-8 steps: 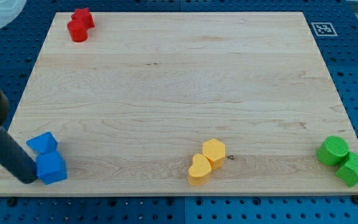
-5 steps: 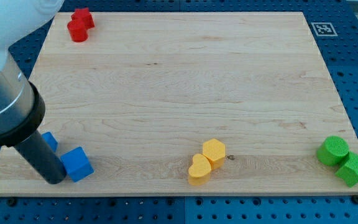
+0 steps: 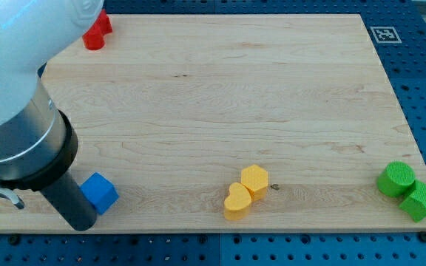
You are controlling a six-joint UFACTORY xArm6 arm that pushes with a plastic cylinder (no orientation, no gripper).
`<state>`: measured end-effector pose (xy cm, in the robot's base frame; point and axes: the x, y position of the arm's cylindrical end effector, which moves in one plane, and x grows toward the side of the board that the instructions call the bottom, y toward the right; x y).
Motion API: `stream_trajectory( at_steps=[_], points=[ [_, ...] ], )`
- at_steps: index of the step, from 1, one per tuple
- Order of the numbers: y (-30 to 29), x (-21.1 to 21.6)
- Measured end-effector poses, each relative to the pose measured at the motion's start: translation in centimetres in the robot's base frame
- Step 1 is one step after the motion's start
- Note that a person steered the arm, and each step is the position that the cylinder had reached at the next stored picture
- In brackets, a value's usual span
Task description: Move the blue cube right to the blue triangle
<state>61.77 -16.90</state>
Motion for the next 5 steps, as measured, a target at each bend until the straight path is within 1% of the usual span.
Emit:
stream_trajectory(
  at_steps=[2, 5],
  points=[
    [0.2, -0.8],
    [0.6, -4.0]
  ],
)
